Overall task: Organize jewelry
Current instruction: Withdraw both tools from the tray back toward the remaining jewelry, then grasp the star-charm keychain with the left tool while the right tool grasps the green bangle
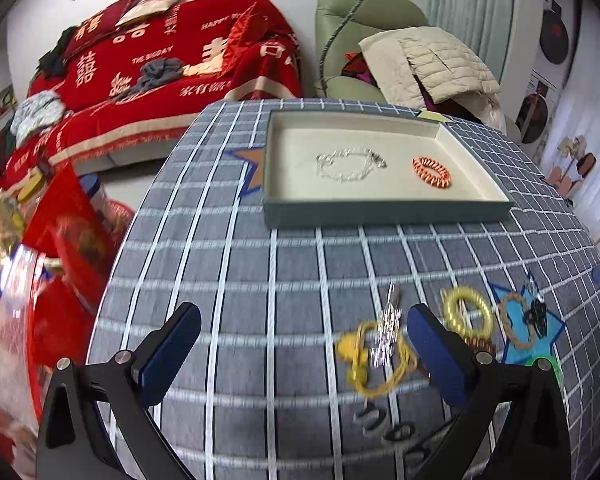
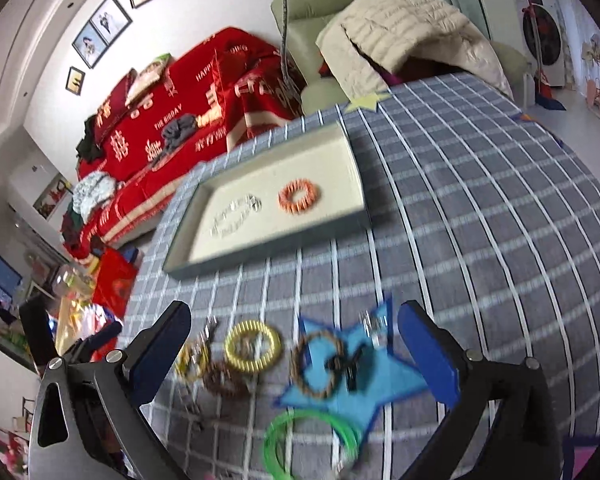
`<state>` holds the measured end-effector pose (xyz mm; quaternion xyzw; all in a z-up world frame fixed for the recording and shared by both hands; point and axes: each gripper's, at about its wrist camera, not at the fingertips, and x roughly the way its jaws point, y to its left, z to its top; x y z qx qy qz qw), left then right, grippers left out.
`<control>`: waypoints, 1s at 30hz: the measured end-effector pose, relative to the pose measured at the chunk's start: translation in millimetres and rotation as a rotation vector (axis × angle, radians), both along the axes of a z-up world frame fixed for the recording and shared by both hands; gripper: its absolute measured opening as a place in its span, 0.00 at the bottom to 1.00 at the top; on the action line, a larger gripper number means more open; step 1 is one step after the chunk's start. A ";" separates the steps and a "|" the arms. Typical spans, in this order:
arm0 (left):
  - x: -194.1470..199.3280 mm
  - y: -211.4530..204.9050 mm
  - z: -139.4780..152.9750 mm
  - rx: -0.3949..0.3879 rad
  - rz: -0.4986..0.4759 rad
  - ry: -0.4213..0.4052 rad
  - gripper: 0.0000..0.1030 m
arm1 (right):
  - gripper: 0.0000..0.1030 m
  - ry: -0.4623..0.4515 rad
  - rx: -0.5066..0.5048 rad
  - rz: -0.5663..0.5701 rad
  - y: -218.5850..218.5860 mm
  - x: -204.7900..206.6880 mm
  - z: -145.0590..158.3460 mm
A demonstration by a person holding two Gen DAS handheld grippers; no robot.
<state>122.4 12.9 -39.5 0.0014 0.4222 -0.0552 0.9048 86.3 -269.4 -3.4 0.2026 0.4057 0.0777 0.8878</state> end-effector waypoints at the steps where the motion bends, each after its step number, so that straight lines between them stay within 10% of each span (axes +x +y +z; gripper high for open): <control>1: -4.7 0.9 -1.5 -0.003 0.004 0.002 1.00 | 1.00 0.015 -0.009 -0.002 0.6 -6.6 -4.7; 21: -45.1 -48.8 -13.9 0.068 -0.087 0.002 1.00 | 0.99 0.158 -0.204 -0.026 15.5 -73.6 -52.7; 30: -12.0 -14.7 -19.3 0.052 -0.018 0.050 1.00 | 0.80 0.177 -0.240 -0.003 24.4 -71.1 -62.0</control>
